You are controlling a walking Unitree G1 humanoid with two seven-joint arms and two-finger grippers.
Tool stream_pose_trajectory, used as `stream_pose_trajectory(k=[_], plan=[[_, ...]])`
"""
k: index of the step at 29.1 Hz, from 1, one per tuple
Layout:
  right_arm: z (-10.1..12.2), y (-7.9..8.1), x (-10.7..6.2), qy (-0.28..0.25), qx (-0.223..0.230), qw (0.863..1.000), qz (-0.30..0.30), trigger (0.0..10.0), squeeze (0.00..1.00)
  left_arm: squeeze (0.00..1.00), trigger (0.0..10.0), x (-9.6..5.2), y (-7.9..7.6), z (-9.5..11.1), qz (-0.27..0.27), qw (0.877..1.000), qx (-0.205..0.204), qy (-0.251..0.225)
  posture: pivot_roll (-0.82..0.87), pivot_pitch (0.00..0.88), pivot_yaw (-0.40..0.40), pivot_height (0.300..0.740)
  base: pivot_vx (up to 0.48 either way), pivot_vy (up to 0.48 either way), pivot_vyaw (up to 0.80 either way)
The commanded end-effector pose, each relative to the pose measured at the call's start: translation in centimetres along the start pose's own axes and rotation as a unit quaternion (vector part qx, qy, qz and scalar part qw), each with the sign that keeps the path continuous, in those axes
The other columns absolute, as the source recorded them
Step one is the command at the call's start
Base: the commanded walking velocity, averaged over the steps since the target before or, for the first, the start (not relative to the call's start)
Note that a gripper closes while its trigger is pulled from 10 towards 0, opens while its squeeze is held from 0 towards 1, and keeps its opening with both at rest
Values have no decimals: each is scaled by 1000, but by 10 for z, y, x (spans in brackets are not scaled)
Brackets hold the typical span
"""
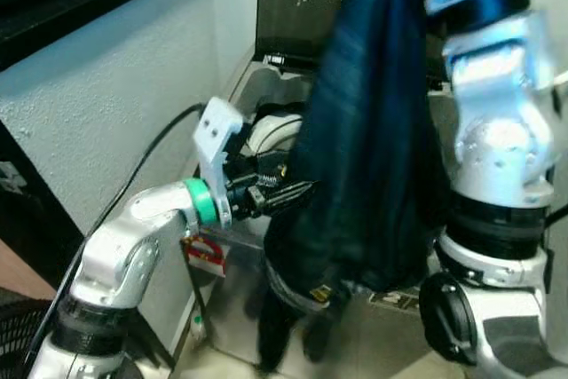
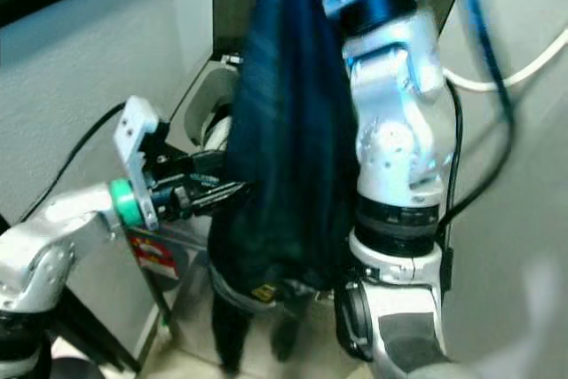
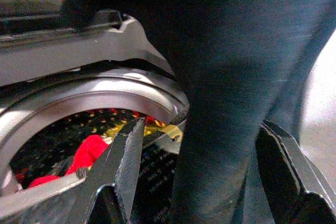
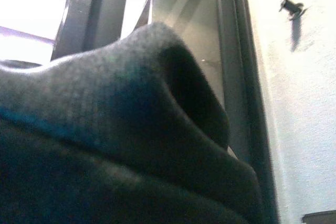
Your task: Clothes washing
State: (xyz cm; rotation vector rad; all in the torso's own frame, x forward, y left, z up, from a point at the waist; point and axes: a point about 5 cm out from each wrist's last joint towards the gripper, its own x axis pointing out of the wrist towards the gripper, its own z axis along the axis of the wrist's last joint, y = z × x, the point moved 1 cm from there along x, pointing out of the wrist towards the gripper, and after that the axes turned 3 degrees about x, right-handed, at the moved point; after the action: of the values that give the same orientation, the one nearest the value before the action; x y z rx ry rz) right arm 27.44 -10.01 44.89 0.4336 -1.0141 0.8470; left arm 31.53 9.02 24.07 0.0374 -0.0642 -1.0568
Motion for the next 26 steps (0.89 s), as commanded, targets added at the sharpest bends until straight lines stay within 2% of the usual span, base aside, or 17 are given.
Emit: stream_pose_trajectory(k=[1, 5, 9, 10, 11, 12, 13, 20, 22, 23, 25, 26], plan=[[5, 2, 1, -7, 9, 1000, 11, 10000, 0, 0, 10000, 1, 1, -8, -5, 1000, -2, 17, 69, 0, 17, 740, 0, 0, 0], [14, 8, 2, -18, 27, 999, 25, 10000, 0, 0, 10000, 13, 17, -19, -17, 999, -24, 43, 51, 0, 27, 740, 0, 0, 0], [17, 9, 2, -17, 34, 999, 31, 10000, 0, 0, 9961, 19, 24, -21, -27, 998, -24, 50, 46, 0, 33, 740, 0, 0, 0], [17, 9, 1, -15, 37, 999, 31, 10000, 0, 0, 6706, 22, 28, -20, -31, 998, -13, 52, 44, 0, 36, 740, 0, 0, 0], [17, 9, 1, -15, 37, 999, 31, 10000, 0, 0, 6706, 22, 28, -20, -31, 998, -13, 52, 44, 0, 36, 740, 0, 0, 0], [16, 9, 0, -12, 39, 999, 29, 10000, 0, 0, 510, 25, 31, -17, -34, 998, 0, 50, 44, 0, 38, 740, 0, 0, 0], [16, 8, -2, -9, 41, 999, 25, 10000, 0, 0, 0, 27, 35, -13, -36, 998, 15, 45, 46, 0, 40, 740, 0, 0, 0], [13, 1, -13, 0, 39, 999, 1, 10000, 0, 0, 0, 31, 47, 7, -7, 998, 60, 12, 48, 0, 42, 740, 0, 0, 0], [13, -3, -17, 3, 34, 999, -14, 10000, 0, 0, 0, 31, 62, 16, 59, 993, 100, 8, 48, 0, 42, 740, 0, 0, 0], [13, -3, -17, 3, 34, 999, -14, 10000, 0, 0, 0, 31, 62, 16, 59, 993, 100, 8, 48, 0, 42, 740, 0, 0, 0], [15, -7, -22, 6, 31, 999, -25, 10000, 0, 0, 0, 27, 81, 26, 136, 981, 139, 11, 57, 0, 39, 740, 0, 0, 0], [15, -7, -22, 6, 31, 999, -25, 10000, 0, 0, 0, 27, 81, 26, 136, 981, 139, 11, 57, 0, 39, 740, 0, 0, 0]])
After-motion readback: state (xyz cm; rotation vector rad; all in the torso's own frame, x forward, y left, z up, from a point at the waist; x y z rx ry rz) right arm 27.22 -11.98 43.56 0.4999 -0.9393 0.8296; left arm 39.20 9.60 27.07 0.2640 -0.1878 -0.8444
